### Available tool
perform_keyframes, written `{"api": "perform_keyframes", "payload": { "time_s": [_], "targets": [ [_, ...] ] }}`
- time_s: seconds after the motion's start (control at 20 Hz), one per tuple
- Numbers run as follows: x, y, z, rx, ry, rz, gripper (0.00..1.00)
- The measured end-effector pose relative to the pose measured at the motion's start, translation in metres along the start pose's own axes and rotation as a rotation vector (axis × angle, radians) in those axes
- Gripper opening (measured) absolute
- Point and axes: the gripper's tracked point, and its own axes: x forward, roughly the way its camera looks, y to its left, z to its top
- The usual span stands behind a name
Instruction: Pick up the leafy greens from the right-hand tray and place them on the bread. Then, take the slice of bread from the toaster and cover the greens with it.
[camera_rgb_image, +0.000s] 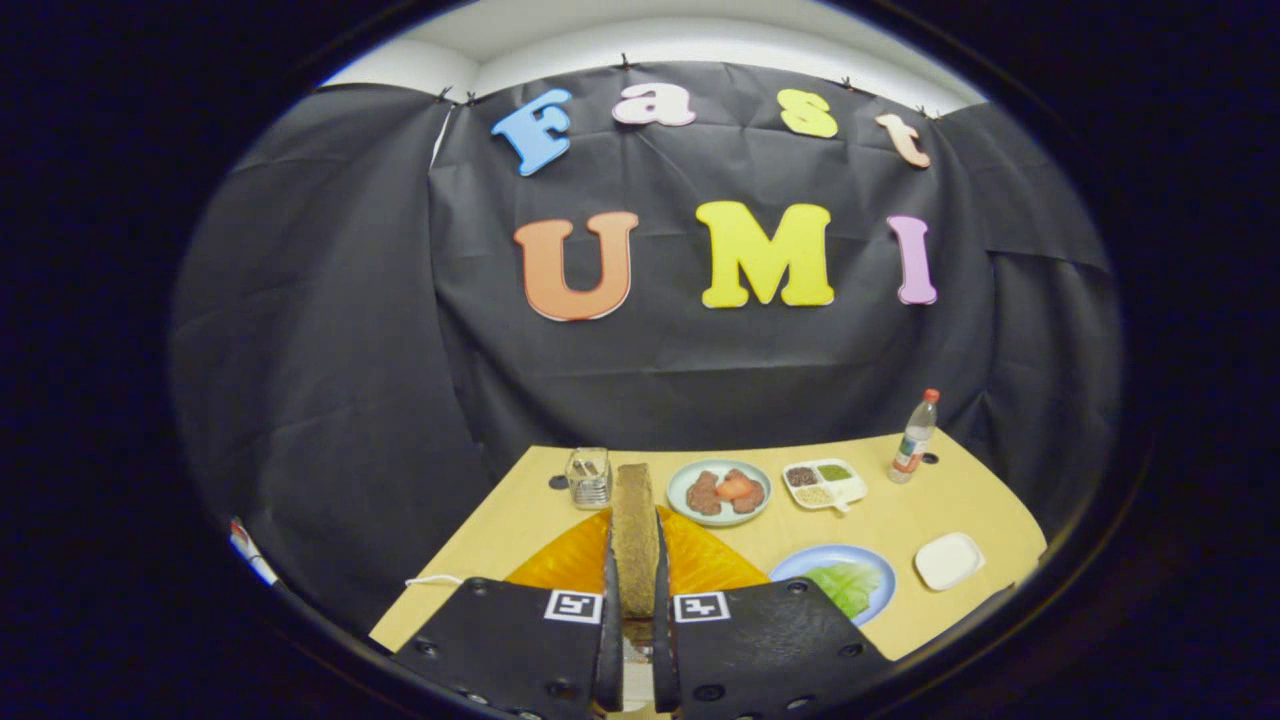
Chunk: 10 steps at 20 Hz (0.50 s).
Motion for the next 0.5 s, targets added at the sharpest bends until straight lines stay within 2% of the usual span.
{"api": "perform_keyframes", "payload": {
  "time_s": [0.2, 0.5],
  "targets": [
    [-0.01, -0.04, 0.014, 0.027, -0.045, -0.028, 0.11],
    [0.025, -0.126, -0.027, 0.068, 0.03, -0.144, 0.11]
  ]
}}
